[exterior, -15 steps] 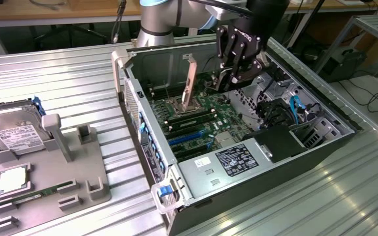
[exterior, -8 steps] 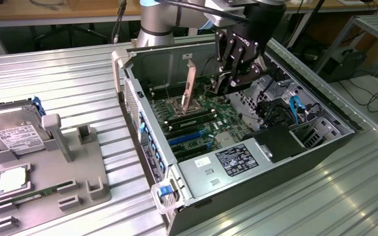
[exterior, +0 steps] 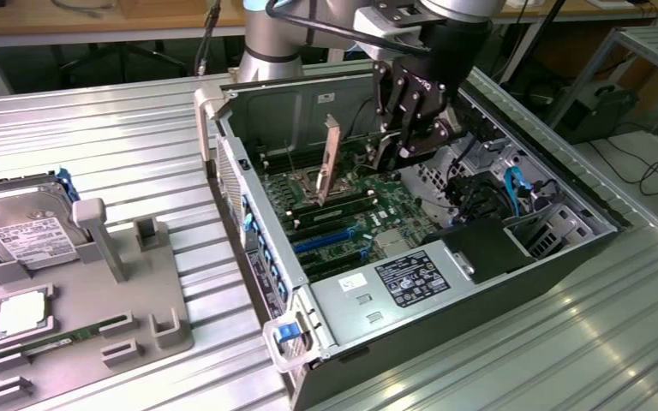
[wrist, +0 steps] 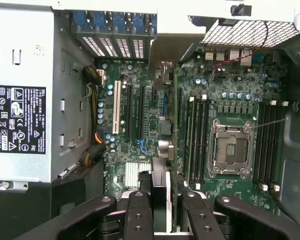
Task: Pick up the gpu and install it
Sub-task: 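Insert the gpu into the slot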
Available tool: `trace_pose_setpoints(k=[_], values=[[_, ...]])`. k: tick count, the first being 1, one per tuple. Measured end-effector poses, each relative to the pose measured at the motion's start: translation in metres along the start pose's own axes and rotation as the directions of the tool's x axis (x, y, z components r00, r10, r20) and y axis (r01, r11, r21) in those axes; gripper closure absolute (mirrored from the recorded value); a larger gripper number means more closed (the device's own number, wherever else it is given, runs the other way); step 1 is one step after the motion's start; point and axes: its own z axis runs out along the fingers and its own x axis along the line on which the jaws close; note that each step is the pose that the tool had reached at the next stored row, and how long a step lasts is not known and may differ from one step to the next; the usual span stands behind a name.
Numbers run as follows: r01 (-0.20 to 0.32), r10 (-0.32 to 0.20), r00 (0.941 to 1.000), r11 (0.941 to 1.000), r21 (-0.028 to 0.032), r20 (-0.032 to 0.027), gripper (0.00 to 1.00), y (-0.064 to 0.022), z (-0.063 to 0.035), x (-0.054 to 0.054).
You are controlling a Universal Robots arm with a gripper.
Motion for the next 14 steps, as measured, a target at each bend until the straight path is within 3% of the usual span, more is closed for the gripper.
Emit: trace_pose_setpoints(k=[14], values=[[0.000,0.000,1.0000,1.0000,0.0002,0.0002,0.72,-0.0001,0.0081,0.0001]])
